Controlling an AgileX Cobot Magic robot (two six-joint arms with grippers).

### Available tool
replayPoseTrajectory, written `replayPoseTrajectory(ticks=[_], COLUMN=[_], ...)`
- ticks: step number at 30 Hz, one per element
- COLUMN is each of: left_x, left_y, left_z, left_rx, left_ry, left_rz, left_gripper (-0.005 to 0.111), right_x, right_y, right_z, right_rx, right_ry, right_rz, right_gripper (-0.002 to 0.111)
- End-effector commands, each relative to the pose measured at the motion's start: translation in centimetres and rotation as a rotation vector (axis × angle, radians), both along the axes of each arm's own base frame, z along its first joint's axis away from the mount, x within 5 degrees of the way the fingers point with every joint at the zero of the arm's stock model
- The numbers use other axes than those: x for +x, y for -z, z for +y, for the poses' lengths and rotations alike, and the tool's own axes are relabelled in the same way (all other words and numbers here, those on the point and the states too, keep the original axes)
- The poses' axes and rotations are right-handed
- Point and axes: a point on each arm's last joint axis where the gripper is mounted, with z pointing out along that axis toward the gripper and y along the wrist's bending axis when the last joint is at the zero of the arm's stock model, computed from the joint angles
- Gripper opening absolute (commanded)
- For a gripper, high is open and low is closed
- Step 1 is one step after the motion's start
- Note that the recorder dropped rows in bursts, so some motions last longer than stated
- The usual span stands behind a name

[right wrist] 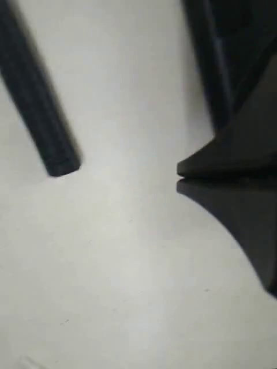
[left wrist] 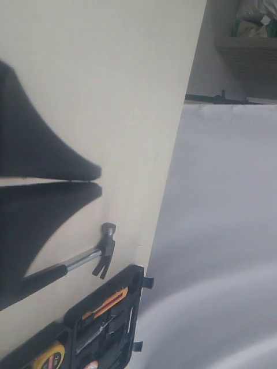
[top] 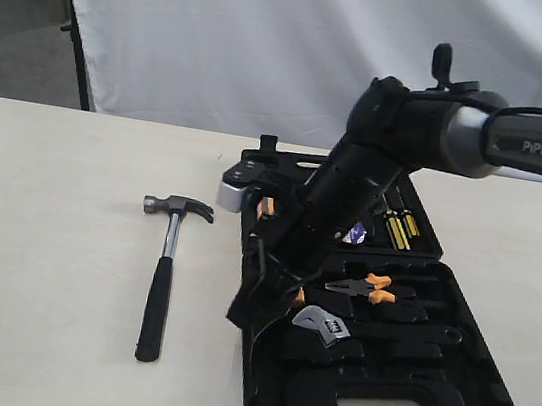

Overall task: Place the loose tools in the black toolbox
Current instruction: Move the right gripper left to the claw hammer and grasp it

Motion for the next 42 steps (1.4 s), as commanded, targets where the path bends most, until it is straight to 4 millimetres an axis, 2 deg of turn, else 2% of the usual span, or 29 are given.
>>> replayPoseTrajectory(ticks=[1, 4, 6, 7, 10, 15, 18, 23, 27, 31, 35, 39, 42], left_x=[-0.1, -0.1, -0.1, -0.1, -0.1, -0.1, -0.1, -0.1, -0.1, -0.1, -0.1, -0.1, -0.1], left_y=[-0.2, -0.2, -0.2, -0.2, -0.2, -0.2, -0.2, -0.2, -0.2, -0.2, -0.2, -0.2, -0.2], left_z=[0.1, 0.1, 0.1, 0.1, 0.1, 0.1, 0.1, 0.1, 0.1, 0.1, 0.1, 0.1, 0.1], left_rx=[0.002, 0.002, 0.002, 0.002, 0.002, 0.002, 0.002, 0.002, 0.002, 0.002, 0.002, 0.002, 0.002], left_ry=[-0.026, -0.026, -0.026, -0.026, -0.026, -0.026, -0.026, -0.026, -0.026, -0.026, -0.026, -0.026, -0.026], left_rz=[-0.013, -0.013, -0.013, -0.013, -0.013, -0.013, -0.013, -0.013, -0.013, -0.013, -0.013, -0.013, -0.013], left_gripper=[0.001, 0.001, 0.001, 0.001, 0.001, 0.001, 0.001, 0.001, 0.001, 0.001, 0.001, 0.001, 0.001], right_x=[-1.3, -2.0, -1.9, -1.5, -0.6, -0.1, 0.3, 1.2, 1.5, 2.4, 4.4, 6.0, 6.2], right_y=[-0.9, -1.3, -1.4, -1.3, -0.9, 0.3, 1.0, 2.4, 4.1, 5.4, 6.8, 6.7, 6.2], right_z=[2.3, 4.1, 5.5, 6.5, 7.9, 9.6, 10.1, 10.1, 10.3, 11.5, 12.1, 11.9, 11.7], right_rx=[0.103, 0.2, 0.252, 0.267, 0.283, 0.322, 0.346, 0.351, 0.322, 0.327, 0.328, 0.33, 0.31], right_ry=[0.028, 0.053, 0.105, 0.216, 0.467, 0.585, 0.627, 0.678, 0.669, 0.658, 0.666, 0.729, 0.675], right_rz=[0.014, 0.012, -0.076, -0.139, -0.205, -0.355, -0.43, -0.487, -0.476, -0.474, -0.451, -0.361, -0.329], right_gripper=[0.0, 0.0, 0.0, 0.0, 0.0, 0.0, 0.004, 0.038, 0.054, 0.057, 0.057, 0.057, 0.057])
